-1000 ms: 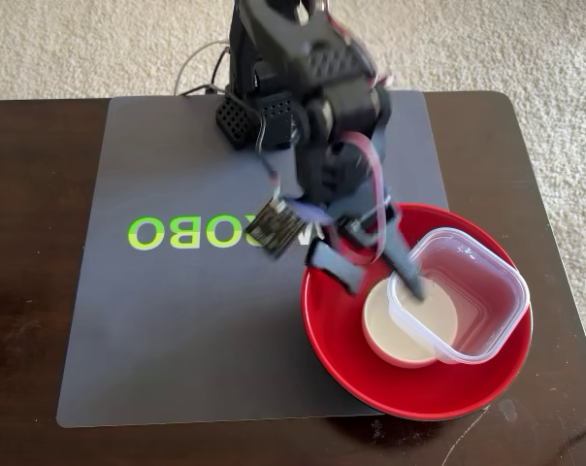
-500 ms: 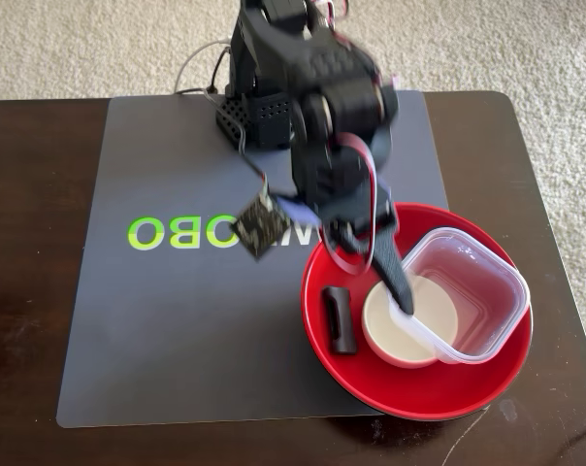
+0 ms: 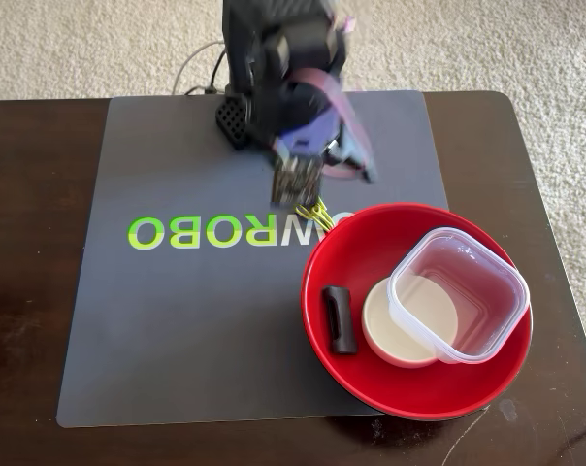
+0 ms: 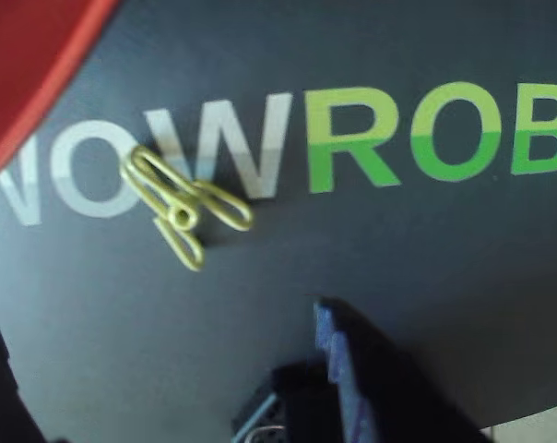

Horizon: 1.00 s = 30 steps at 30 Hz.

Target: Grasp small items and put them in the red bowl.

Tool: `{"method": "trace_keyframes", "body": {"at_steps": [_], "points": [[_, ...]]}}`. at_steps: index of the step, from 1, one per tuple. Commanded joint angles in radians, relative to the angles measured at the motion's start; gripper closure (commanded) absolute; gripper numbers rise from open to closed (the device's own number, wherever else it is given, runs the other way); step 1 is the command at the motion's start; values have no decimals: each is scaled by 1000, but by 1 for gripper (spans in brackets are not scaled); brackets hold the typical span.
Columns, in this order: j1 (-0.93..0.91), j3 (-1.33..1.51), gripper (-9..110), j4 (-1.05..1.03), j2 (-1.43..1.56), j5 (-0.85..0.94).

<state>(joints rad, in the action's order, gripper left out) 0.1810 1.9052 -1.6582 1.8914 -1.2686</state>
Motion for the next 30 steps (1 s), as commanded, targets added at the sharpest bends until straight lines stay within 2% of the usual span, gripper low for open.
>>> {"method": "trace_keyframes", "body": {"at_steps": [1, 15, 18, 23, 30], "points": [[-71, -20, 57, -3, -161, -155], [163, -110, 56, -6, -426, -184], [166, -160, 56, -2, -453, -186], [107, -150, 57, 74, -321, -270], [32, 98, 57, 278, -170, -391]]}}
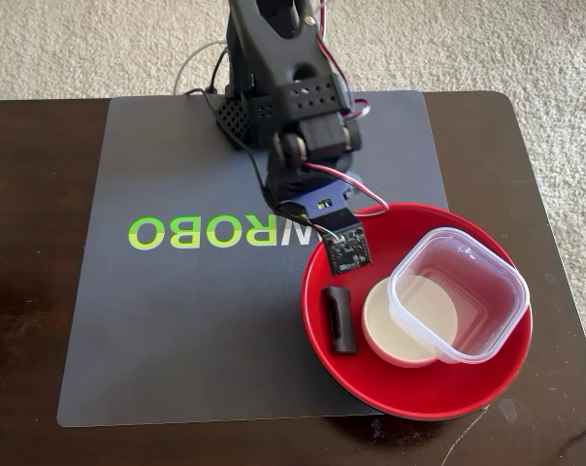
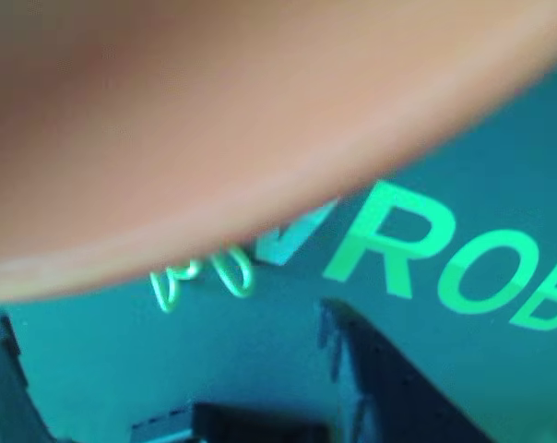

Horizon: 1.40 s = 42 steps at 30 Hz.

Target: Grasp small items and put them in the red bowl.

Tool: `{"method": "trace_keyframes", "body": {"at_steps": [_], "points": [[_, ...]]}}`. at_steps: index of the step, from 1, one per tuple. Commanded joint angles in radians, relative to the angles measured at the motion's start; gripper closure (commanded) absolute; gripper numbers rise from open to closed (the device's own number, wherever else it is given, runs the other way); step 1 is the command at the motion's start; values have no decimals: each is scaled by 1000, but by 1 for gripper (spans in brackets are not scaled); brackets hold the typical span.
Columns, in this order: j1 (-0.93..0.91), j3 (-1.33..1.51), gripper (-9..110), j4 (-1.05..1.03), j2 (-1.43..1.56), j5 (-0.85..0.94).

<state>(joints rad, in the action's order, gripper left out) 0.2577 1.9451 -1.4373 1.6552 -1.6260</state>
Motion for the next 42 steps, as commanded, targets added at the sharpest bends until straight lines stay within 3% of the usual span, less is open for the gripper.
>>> {"method": "trace_keyframes", "body": {"at_steps": [1, 7, 17, 30, 38, 42], "points": [[-55, 67, 57, 57, 57, -35], [-92, 344, 56, 275, 210, -91], [-51, 456, 58, 365, 287, -64], [31, 456, 91, 411, 275, 55], [-6, 480, 101, 410, 327, 97], [-87, 578, 101, 402, 522, 114]]}}
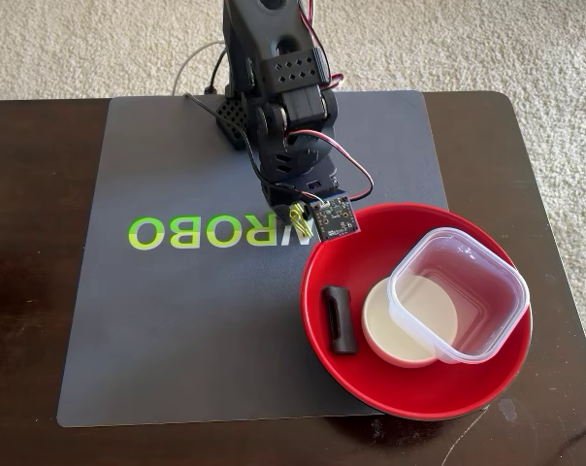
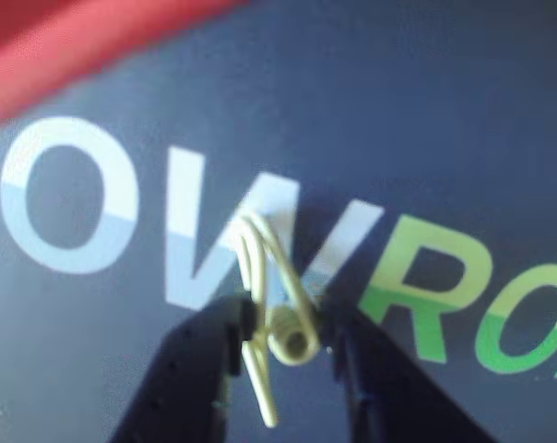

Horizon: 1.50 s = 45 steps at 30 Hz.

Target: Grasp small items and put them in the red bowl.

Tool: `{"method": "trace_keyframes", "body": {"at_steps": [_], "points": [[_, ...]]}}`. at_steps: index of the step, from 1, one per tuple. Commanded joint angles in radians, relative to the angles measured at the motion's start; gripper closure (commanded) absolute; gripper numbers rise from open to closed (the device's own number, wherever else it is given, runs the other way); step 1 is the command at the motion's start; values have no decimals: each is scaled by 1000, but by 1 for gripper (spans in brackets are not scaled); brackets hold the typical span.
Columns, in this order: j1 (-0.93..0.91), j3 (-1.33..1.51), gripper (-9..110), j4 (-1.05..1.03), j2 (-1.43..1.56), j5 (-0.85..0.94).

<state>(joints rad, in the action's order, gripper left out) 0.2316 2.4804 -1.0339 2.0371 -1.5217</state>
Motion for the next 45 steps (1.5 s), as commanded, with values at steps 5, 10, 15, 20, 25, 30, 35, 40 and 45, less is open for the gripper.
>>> {"method": "trace_keyframes", "body": {"at_steps": [5, 10, 15, 20, 25, 30, 35, 40, 45], "points": [[-186, 199, 101, -15, 476, -6], [-232, 210, 101, -38, 637, 120], [-118, -26, 101, -104, 609, 393], [-48, -451, 101, -143, 265, 632], [-8, -911, 101, -235, -121, 811], [3, -1229, 101, -267, -414, 890], [-12, -1419, 101, -299, -660, 919], [-21, -1428, 84, -299, -761, 899], [-26, -1433, 72, -313, -804, 882]]}}
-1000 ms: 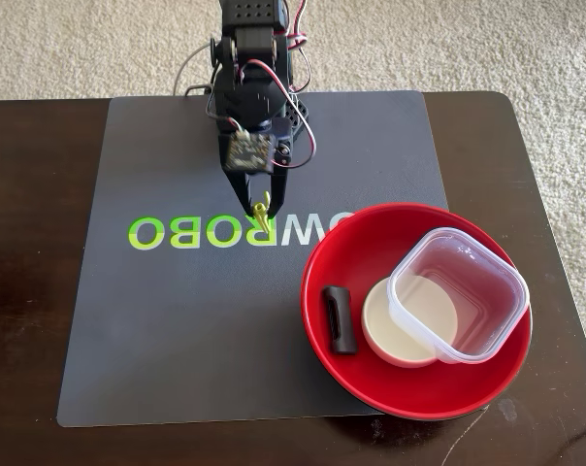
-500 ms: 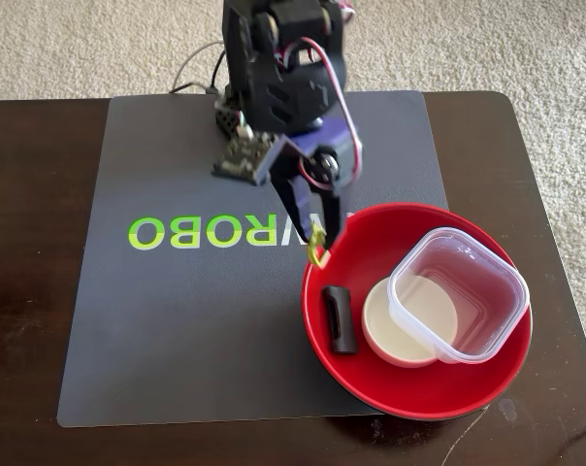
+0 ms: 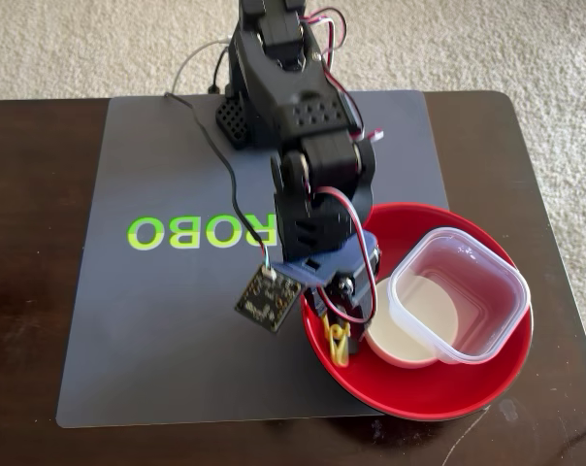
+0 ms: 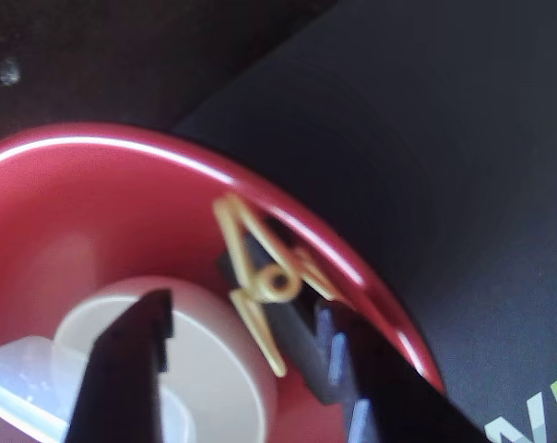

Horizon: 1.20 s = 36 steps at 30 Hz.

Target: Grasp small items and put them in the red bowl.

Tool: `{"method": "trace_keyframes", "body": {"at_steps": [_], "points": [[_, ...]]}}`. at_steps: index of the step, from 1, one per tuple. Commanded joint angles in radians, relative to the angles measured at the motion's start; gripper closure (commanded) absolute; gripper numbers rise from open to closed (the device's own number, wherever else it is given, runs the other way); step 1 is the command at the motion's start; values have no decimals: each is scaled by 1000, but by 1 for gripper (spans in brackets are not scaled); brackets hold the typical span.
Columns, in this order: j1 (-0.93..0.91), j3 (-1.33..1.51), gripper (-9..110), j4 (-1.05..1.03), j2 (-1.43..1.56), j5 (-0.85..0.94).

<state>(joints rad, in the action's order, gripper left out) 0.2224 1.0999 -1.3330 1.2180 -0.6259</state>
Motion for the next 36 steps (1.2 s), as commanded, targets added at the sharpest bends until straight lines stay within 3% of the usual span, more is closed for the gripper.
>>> {"method": "trace_keyframes", "body": {"at_steps": [1, 10, 21, 36], "points": [[-15, -52, 69, -25, 21, -18], [-100, -60, 64, -130, 296, 60], [-500, 46, 68, -210, 304, 183], [-479, 325, 70, -140, 379, 216]]}}
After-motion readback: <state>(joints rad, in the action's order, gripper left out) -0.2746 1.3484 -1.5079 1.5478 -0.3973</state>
